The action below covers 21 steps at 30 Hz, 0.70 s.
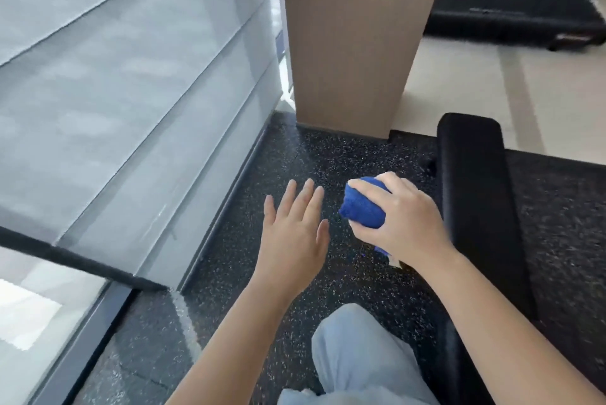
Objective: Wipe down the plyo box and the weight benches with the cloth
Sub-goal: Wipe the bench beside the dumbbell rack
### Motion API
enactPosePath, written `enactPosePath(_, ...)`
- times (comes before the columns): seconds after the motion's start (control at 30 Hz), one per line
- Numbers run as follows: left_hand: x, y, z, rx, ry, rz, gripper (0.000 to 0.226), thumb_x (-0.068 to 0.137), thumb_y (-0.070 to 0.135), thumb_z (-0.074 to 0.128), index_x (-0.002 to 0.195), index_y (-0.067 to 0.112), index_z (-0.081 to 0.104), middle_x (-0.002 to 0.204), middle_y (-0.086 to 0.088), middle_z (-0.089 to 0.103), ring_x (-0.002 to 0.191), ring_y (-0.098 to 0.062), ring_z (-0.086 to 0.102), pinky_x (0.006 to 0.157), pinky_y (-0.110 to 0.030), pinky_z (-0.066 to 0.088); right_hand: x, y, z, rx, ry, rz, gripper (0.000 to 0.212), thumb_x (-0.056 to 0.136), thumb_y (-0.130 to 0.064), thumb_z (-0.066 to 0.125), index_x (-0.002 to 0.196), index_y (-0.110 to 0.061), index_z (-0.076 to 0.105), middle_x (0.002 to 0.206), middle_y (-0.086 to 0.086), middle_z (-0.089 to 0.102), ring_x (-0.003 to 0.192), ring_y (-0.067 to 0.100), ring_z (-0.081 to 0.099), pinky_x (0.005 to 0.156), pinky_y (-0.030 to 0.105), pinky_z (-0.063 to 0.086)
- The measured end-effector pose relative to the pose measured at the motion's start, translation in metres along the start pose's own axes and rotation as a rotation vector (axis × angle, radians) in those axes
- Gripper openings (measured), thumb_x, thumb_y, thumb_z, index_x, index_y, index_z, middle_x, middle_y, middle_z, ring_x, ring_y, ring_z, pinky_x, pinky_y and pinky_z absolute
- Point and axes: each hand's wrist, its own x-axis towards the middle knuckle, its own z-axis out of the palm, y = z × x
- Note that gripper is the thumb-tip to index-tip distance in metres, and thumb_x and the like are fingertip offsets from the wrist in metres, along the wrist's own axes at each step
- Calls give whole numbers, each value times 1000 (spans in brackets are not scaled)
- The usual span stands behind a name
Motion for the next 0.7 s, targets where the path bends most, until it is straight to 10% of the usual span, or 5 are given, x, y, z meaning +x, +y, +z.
enactPosePath(0.7, 254, 139, 112, -185, -204, 852, 49, 86, 29, 35, 125, 6, 55, 131, -10, 54, 122, -34, 49, 91, -59, 39, 7, 180, -38, -308, 293, 778, 55, 66, -51, 48, 110, -26, 68, 93, 2, 60, 76, 26, 63, 60, 33, 51)
